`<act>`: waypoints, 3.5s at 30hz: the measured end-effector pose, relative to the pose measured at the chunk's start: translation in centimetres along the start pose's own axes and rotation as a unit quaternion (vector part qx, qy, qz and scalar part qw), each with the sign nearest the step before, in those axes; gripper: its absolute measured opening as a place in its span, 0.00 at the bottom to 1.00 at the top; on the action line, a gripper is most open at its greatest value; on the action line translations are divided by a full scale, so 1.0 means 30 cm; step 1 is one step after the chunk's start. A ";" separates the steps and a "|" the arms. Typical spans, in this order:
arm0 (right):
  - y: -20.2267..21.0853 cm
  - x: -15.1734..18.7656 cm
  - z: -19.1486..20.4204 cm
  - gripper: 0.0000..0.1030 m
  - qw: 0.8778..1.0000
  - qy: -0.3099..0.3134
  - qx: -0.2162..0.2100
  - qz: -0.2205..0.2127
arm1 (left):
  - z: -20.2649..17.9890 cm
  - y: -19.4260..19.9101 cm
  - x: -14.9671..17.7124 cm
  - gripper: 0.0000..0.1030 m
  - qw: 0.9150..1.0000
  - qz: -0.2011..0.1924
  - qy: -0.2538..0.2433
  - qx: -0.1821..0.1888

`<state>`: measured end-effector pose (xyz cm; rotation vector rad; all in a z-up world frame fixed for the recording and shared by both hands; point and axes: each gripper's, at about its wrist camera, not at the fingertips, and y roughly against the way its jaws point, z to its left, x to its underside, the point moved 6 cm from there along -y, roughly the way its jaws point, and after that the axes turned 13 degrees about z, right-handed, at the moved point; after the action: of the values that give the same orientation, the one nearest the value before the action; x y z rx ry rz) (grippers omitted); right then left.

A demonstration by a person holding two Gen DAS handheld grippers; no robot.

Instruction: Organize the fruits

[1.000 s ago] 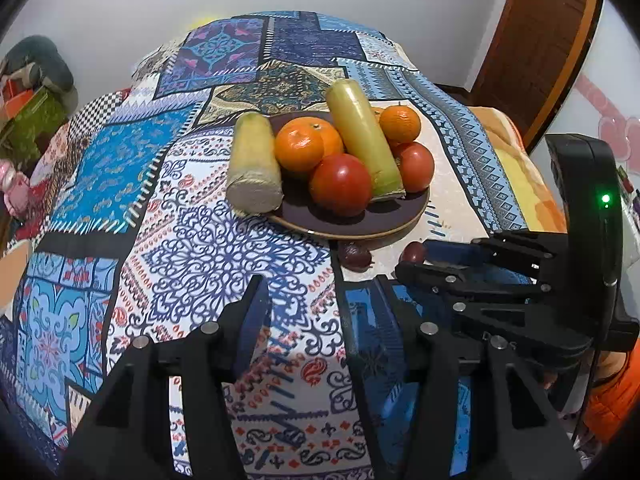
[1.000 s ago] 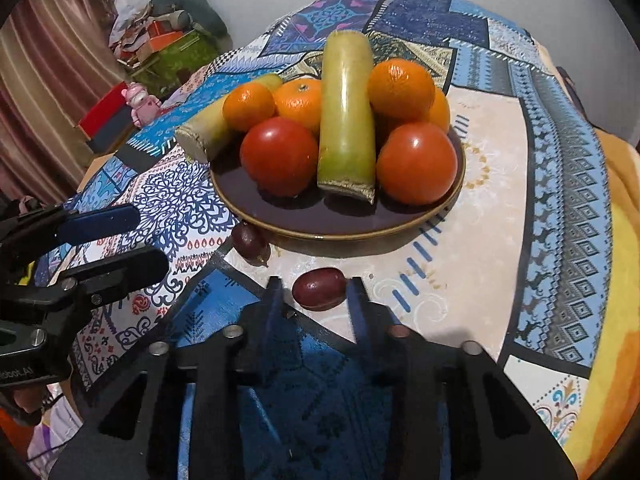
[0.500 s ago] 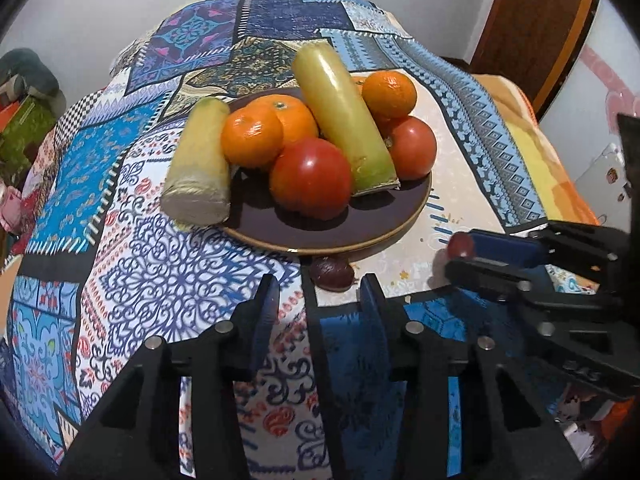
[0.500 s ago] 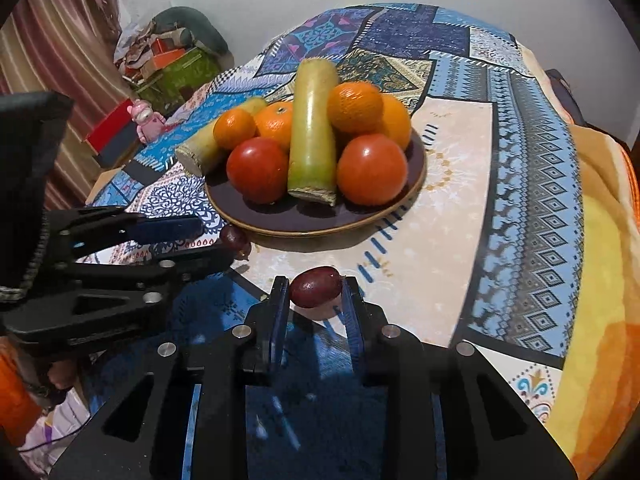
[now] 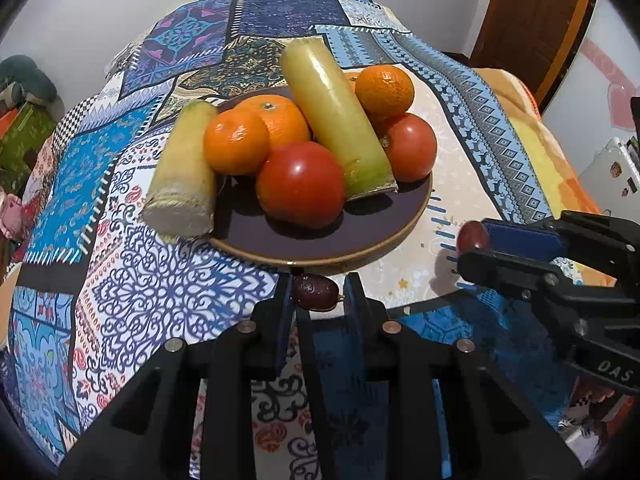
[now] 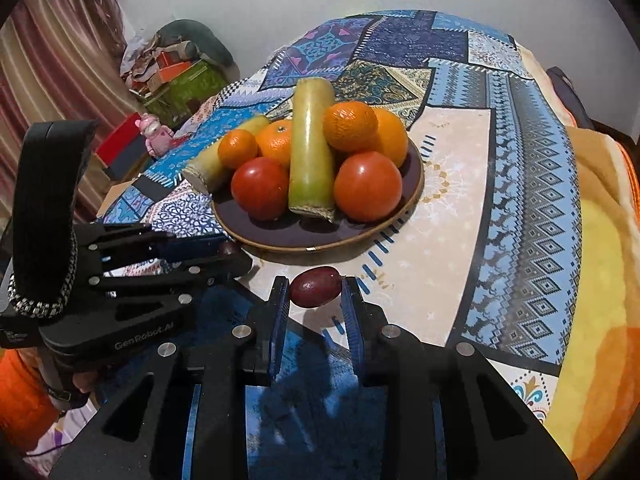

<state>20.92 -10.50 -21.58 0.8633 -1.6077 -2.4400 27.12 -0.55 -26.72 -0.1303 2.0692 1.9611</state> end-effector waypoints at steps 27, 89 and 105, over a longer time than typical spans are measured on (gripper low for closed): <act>-0.103 -0.116 0.047 0.24 1.000 0.010 0.012 0.001 | 0.114 0.055 -0.070 0.25 0.998 -0.040 0.048 -0.005; 0.857 0.105 0.411 0.92 0.933 0.046 0.090 -0.345 | -0.053 1.163 0.400 0.99 0.896 -0.439 0.055 -0.040; 0.876 0.135 0.407 1.00 0.926 0.039 0.109 -0.360 | -0.049 1.166 0.420 1.00 0.895 -0.440 0.059 -0.044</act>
<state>5.54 -13.60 3.14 1.8450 -1.7819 -2.6043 5.80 2.12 3.66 -1.0267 1.5314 1.4658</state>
